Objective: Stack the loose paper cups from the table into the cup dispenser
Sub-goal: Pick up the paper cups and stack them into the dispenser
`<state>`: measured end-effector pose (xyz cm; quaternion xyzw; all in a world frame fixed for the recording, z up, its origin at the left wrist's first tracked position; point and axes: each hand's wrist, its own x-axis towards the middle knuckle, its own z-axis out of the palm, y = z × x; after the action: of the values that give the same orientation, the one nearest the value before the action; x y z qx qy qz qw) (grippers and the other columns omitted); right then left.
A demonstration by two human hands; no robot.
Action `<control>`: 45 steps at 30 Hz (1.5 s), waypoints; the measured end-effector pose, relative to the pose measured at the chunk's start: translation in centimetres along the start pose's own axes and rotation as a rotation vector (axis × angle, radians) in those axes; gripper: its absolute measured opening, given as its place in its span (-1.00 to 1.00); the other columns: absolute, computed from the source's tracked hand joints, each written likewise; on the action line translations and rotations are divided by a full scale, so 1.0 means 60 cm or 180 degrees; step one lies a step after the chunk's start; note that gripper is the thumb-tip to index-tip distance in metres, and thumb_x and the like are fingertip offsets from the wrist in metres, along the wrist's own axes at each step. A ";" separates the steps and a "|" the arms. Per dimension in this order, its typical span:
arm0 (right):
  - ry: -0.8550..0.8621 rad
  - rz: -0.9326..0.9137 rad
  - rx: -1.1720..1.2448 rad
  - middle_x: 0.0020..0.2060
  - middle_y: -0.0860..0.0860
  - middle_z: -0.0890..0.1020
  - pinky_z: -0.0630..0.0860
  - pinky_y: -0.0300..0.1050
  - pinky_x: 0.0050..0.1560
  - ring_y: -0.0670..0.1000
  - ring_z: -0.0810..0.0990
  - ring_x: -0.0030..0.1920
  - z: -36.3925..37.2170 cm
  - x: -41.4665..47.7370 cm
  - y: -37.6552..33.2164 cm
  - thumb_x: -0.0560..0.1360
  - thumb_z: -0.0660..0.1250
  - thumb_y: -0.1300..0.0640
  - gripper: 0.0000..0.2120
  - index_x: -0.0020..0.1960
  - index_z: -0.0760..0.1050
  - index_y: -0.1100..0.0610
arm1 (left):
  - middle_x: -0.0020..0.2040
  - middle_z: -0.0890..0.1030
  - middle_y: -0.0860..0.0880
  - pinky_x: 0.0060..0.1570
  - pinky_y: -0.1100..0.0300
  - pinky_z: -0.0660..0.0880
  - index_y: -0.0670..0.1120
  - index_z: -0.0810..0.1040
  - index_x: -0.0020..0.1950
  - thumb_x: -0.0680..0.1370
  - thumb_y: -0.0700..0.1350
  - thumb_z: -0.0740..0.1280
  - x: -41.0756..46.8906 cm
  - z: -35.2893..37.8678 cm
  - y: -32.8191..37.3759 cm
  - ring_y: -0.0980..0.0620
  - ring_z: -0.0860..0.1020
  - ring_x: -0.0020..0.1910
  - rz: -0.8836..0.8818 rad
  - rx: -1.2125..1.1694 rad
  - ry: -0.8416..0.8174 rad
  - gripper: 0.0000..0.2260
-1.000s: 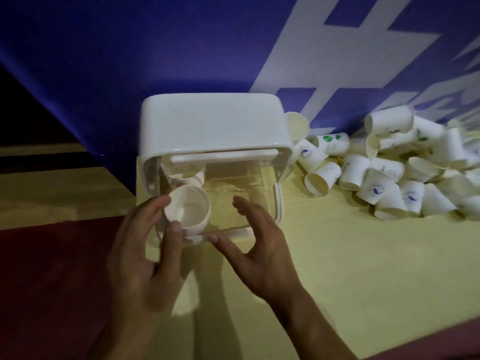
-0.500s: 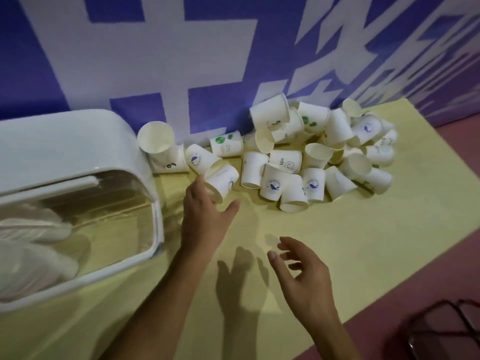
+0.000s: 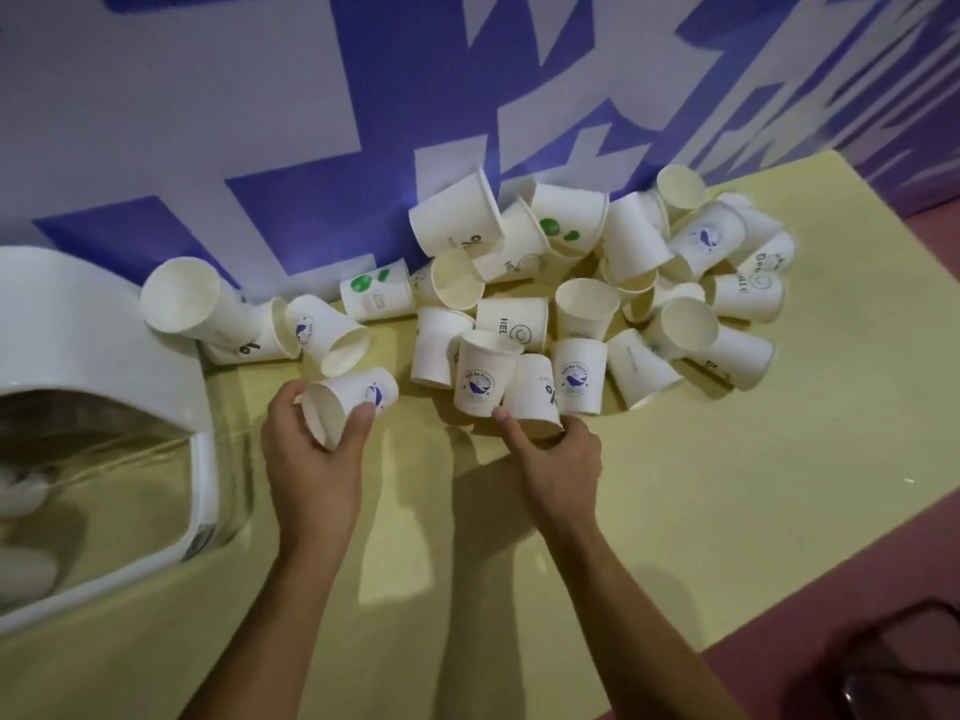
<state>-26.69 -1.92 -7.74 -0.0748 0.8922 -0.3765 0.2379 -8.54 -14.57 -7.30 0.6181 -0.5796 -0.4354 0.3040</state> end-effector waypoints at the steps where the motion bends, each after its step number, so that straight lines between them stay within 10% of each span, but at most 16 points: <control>1: 0.0035 0.0050 0.0038 0.15 0.09 0.57 0.49 0.18 0.31 0.17 0.50 0.26 0.008 0.000 -0.008 0.24 0.35 -0.60 -0.06 0.29 0.52 0.11 | 0.35 0.53 0.00 0.26 -0.18 0.57 0.25 0.39 0.43 0.46 0.32 0.47 -0.015 -0.011 0.009 -0.06 0.60 0.27 0.0007 0.0016 -0.0007 -0.41; 8: 0.0198 0.0124 0.0512 0.05 -0.04 0.64 0.59 0.14 0.15 0.13 0.62 0.12 0.000 -0.008 -0.009 0.41 0.53 -0.29 -0.42 0.23 0.47 0.05 | 0.35 0.43 0.10 0.11 0.69 0.21 0.04 0.45 0.53 0.63 -0.02 0.38 -0.075 -0.082 0.038 0.47 0.41 0.16 0.0261 0.0106 0.0060 -0.55; 13: 0.0175 -0.0023 0.0237 0.08 0.01 0.59 0.44 -0.04 0.00 0.07 0.59 0.02 -0.054 -0.053 -0.025 0.41 0.61 -0.10 -0.32 0.38 0.38 0.10 | 0.29 0.58 0.15 0.16 0.23 0.51 0.19 0.46 0.35 0.33 0.35 0.52 -0.090 -0.141 0.047 0.14 0.56 0.25 0.0160 -0.0245 0.0191 -0.35; 17: 0.0247 -0.0477 0.0032 0.17 0.06 0.61 0.44 0.00 0.00 0.12 0.61 0.03 -0.079 -0.104 -0.043 0.39 0.61 -0.11 -0.33 0.38 0.43 0.07 | 0.26 0.63 0.11 0.22 -0.13 0.56 0.17 0.51 0.32 0.34 0.27 0.56 -0.104 -0.207 0.039 0.01 0.60 0.27 0.0340 -0.0528 0.0211 -0.40; 22: -0.0131 -0.1012 0.0243 0.31 0.09 0.53 0.61 -0.25 -0.25 0.17 0.64 0.08 -0.055 -0.179 -0.083 0.36 0.54 -0.15 -0.16 0.55 0.36 0.05 | 0.24 0.63 0.17 0.21 0.06 0.54 0.28 0.55 0.26 0.39 0.22 0.55 -0.102 -0.303 0.018 0.04 0.60 0.28 0.0458 -0.0651 0.0433 -0.53; 28: -0.0657 -0.1463 0.0250 0.26 -0.01 0.58 0.56 -0.35 -0.12 -0.02 0.63 0.06 0.021 -0.279 -0.132 0.21 0.58 -0.26 -0.14 0.45 0.47 -0.02 | 0.31 0.56 0.19 0.25 0.43 0.39 0.04 0.56 0.38 0.44 0.09 0.58 -0.062 -0.374 -0.023 0.23 0.49 0.35 0.0497 -0.0365 0.0481 -0.45; 34: -0.1030 -0.2220 0.0226 0.27 -0.31 0.51 0.45 -0.45 0.07 -0.24 0.51 0.25 0.093 -0.336 -0.161 0.30 0.44 -0.36 -0.28 0.40 0.45 -0.13 | 0.31 0.55 0.12 0.30 0.27 0.44 0.01 0.53 0.41 0.45 0.05 0.58 -0.015 -0.381 -0.037 0.17 0.49 0.32 0.0644 -0.0063 0.0357 -0.44; 40: -0.1234 -0.2255 0.0338 0.29 -0.25 0.51 0.49 -0.29 0.16 -0.12 0.52 0.32 0.133 -0.339 -0.162 0.33 0.44 -0.47 -0.19 0.44 0.45 -0.07 | 0.37 0.53 0.07 0.18 0.61 0.20 0.00 0.50 0.46 0.43 -0.02 0.60 0.034 -0.352 -0.072 0.10 0.45 0.34 0.0482 0.0493 -0.0061 -0.38; 45: -0.1272 -0.2271 0.0284 0.28 -0.25 0.52 0.49 -0.15 0.22 -0.11 0.52 0.33 0.142 -0.329 -0.157 0.33 0.50 -0.34 -0.23 0.45 0.45 -0.06 | 0.34 0.56 0.04 0.17 0.29 0.35 0.02 0.49 0.45 0.39 0.04 0.63 0.059 -0.333 -0.092 0.01 0.51 0.30 0.0280 0.0788 -0.0339 -0.33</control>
<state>-5.75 -7.81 1.03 -0.4407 0.7294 -0.4517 0.2640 11.58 -19.87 -4.10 0.6009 -0.6708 -0.3790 0.2130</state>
